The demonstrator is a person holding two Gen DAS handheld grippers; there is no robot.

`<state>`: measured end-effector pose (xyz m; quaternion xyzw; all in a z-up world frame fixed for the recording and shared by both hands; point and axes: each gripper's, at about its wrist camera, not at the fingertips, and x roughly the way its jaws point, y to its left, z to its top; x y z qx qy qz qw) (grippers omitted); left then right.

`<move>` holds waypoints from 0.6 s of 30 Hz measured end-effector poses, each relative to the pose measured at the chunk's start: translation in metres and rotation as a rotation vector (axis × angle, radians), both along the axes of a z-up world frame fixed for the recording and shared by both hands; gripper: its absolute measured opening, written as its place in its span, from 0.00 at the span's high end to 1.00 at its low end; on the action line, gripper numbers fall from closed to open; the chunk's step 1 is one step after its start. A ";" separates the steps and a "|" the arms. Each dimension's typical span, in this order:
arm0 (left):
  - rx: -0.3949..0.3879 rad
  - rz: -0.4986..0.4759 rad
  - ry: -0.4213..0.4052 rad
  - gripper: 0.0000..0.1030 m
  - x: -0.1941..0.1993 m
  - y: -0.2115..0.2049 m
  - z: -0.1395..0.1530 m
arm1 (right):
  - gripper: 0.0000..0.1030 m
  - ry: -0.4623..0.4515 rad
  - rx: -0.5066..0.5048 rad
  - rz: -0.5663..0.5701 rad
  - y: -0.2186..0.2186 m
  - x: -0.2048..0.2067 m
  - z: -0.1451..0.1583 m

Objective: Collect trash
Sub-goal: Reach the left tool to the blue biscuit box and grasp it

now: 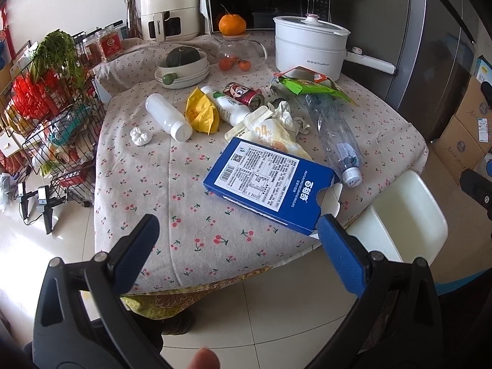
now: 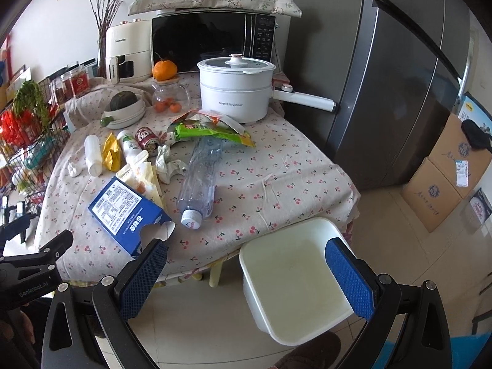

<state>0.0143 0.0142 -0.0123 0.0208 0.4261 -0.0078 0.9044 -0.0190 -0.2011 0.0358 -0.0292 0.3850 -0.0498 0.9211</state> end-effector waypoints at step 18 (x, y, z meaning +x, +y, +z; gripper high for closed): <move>-0.303 0.213 0.405 0.01 0.107 -0.024 -0.045 | 0.00 0.259 0.142 0.103 -0.030 0.109 -0.020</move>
